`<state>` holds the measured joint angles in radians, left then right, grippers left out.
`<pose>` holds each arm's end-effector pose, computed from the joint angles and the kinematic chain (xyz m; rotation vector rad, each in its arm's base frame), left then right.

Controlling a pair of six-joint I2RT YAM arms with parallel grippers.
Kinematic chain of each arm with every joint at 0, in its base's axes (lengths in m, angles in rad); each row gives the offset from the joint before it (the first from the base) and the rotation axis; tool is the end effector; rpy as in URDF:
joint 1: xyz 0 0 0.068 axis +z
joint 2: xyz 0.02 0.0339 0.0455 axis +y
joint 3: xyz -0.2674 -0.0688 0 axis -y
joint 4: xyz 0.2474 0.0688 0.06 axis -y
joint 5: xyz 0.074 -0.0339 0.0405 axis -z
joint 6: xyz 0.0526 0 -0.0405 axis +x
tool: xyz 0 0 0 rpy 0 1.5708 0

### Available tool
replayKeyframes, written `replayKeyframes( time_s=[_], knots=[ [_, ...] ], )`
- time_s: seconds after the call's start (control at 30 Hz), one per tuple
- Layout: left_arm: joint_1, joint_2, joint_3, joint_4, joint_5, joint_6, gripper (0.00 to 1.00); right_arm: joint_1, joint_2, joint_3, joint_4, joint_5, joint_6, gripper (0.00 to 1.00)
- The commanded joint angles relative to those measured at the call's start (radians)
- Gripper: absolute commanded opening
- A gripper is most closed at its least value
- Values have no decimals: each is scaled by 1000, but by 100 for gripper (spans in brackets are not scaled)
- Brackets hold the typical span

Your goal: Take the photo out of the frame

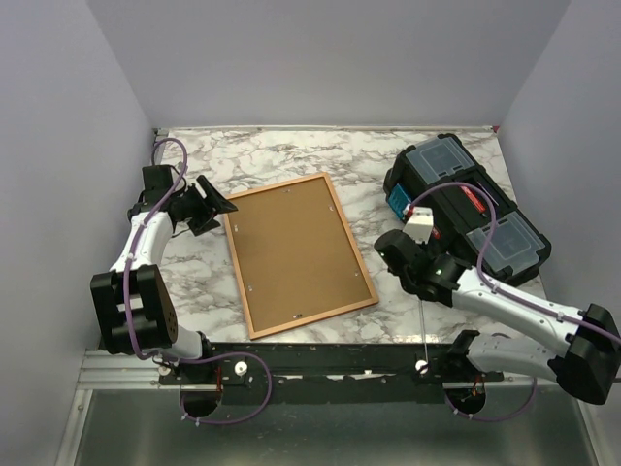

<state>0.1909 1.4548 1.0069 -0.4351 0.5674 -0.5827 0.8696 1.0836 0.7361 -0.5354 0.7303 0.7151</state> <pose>0.3128 0.0317 0.2346 -0.6846 2.3562 -0.8681 0.1686 0.1452 0.2345 0.1284 2.1805 -0.0290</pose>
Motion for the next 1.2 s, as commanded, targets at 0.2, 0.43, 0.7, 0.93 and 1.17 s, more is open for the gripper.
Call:
replayKeyframes(
  time_s=[0.2, 0.43, 0.7, 0.93, 1.17],
  knots=[
    [-11, -25, -16, 22, 39, 24, 71, -31, -43, -204, 499, 60, 36, 1],
    [-14, -23, -17, 18, 30, 27, 71, -37, 90, -235, 704, 131, 7, 1],
    [-18, -16, -16, 19, 34, 27, 71, -77, 206, -277, 805, 139, 58, 10],
    [-18, -14, -16, 20, 35, 26, 71, -140, 269, -321, 847, 72, 114, 15],
    [-18, -14, -14, 21, 36, 26, 71, -152, 279, -349, 848, 49, 156, 24]
  ],
)
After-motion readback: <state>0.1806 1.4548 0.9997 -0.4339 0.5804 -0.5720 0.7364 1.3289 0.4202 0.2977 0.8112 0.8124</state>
